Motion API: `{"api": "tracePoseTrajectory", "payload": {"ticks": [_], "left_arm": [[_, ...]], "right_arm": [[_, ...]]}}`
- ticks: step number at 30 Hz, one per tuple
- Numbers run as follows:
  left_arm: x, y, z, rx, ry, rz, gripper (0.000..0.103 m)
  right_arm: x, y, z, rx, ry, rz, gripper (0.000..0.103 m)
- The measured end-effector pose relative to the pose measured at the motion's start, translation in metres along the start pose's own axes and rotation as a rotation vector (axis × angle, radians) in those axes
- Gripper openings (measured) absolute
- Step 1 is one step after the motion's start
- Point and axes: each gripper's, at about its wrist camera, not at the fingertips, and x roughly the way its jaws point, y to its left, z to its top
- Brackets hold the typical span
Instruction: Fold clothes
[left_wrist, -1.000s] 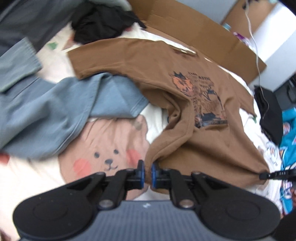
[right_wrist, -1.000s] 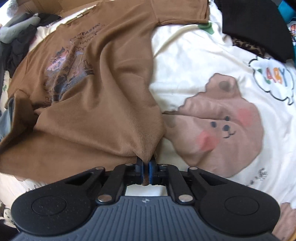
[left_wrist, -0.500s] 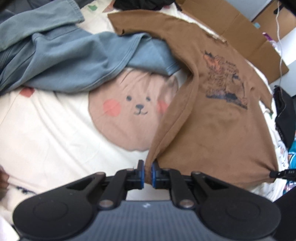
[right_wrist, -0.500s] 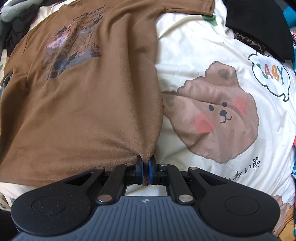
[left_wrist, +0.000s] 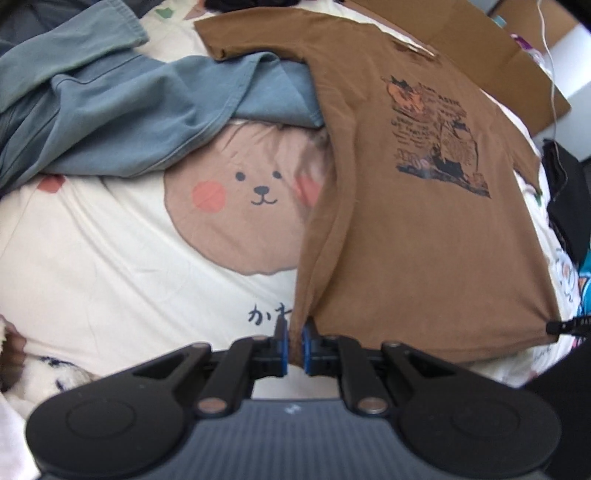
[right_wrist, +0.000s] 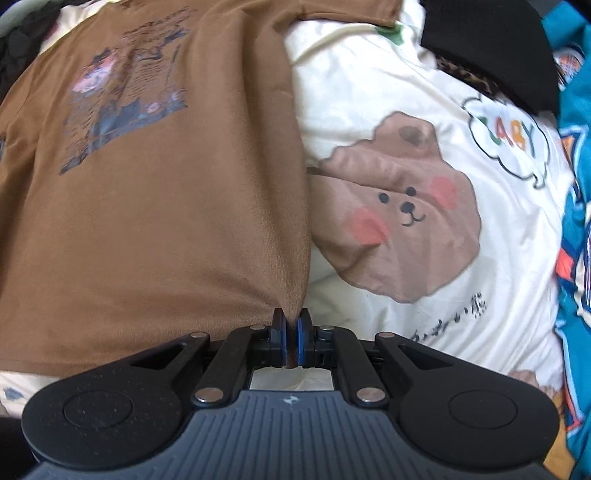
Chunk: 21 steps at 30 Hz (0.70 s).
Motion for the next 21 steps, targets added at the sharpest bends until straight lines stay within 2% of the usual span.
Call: {"api": "tracePoseTrajectory", "payload": {"ticks": [1, 4, 7, 9, 11, 15, 21], "left_arm": [[0.001, -0.001, 0.000, 0.011, 0.004, 0.008, 0.008], [0.009, 0.005, 0.002, 0.008, 0.000, 0.040, 0.008], [0.013, 0.015, 0.007, -0.041, -0.021, 0.062, 0.008], [0.012, 0.020, 0.014, -0.062, -0.042, 0.072, 0.008], [0.010, 0.023, 0.024, -0.078, -0.067, 0.081, 0.008], [0.007, 0.025, 0.047, -0.080, -0.105, 0.087, 0.008], [0.007, 0.017, 0.076, -0.053, -0.118, 0.101, 0.008]], "right_arm": [[0.001, -0.001, 0.000, 0.011, -0.002, 0.007, 0.003], [0.004, -0.008, 0.002, 0.058, -0.055, 0.112, 0.008], [0.004, -0.025, 0.005, 0.166, -0.102, 0.202, 0.033], [0.002, -0.037, 0.005, 0.218, -0.147, 0.237, 0.038], [0.007, -0.050, 0.007, 0.266, -0.163, 0.227, 0.038], [0.029, -0.070, 0.010, 0.337, -0.120, 0.124, 0.038], [0.063, -0.057, 0.009, 0.273, -0.043, 0.065, 0.038]]}}
